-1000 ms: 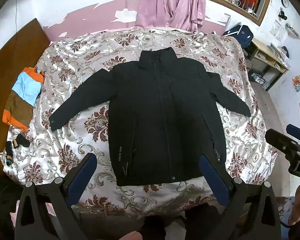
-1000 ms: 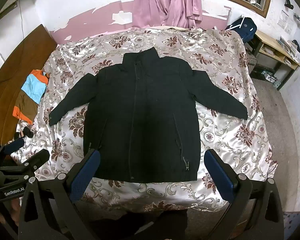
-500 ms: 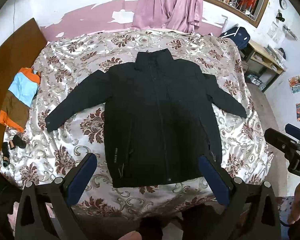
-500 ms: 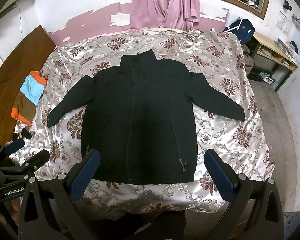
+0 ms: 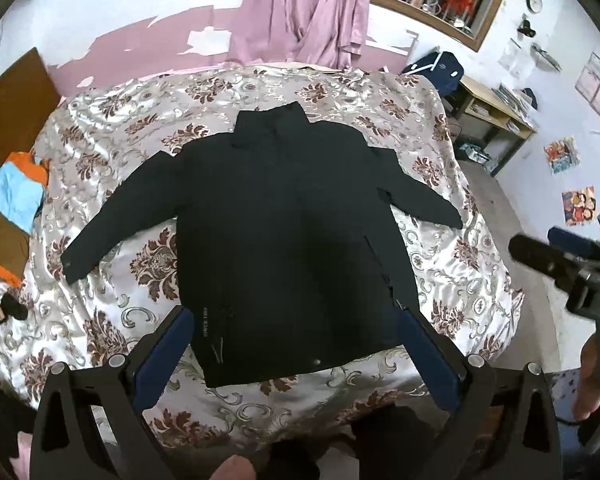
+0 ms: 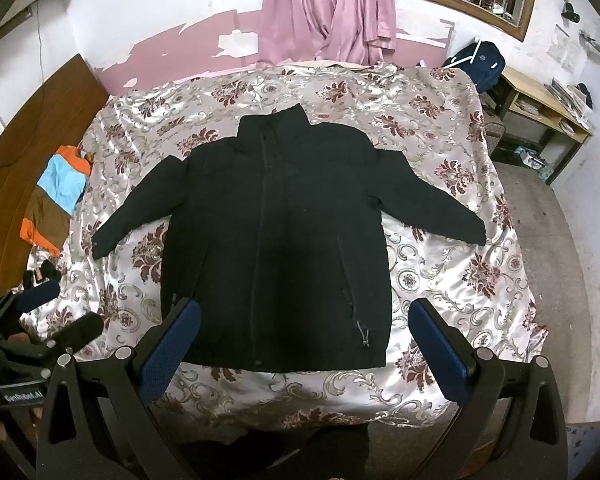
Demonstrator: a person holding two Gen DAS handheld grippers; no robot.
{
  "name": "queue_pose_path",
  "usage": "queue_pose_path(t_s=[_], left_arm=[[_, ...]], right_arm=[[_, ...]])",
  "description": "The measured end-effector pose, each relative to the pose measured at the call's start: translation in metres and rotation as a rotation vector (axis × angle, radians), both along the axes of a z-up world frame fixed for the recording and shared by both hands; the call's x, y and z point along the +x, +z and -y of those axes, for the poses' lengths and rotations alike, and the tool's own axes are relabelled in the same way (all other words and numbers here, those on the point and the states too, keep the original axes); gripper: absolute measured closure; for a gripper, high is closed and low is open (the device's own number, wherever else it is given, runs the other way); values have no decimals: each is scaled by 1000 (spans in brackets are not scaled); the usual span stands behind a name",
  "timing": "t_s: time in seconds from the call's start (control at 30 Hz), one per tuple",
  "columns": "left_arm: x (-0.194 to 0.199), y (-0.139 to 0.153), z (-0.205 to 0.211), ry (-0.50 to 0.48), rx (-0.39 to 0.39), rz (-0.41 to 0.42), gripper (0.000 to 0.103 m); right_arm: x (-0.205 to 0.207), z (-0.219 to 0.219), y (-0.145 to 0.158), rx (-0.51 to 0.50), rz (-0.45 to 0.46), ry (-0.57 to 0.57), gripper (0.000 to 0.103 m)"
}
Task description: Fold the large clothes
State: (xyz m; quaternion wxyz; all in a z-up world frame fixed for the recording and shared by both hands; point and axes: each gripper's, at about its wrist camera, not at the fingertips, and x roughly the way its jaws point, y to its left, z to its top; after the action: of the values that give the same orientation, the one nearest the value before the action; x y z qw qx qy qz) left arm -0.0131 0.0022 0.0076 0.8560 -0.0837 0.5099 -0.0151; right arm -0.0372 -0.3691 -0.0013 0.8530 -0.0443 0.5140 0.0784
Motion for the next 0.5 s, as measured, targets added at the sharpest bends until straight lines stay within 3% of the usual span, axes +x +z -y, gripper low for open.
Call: queue_pose_path(t_s=[0.23, 0.3, 0.37, 0.5], left_arm=[[15, -15, 0, 29, -65, -39, 0], [23, -22, 2, 53, -77, -52, 0], [36, -30, 8, 74, -68, -74, 0], [66, -54, 26, 82, -73, -152, 0]], right_arm=[[-4, 24, 20, 88, 157, 4, 1], [-1, 28, 16, 59, 175, 21, 1], [4, 36, 7, 37, 157, 28, 1], [31, 74, -17, 105, 76, -20, 1]])
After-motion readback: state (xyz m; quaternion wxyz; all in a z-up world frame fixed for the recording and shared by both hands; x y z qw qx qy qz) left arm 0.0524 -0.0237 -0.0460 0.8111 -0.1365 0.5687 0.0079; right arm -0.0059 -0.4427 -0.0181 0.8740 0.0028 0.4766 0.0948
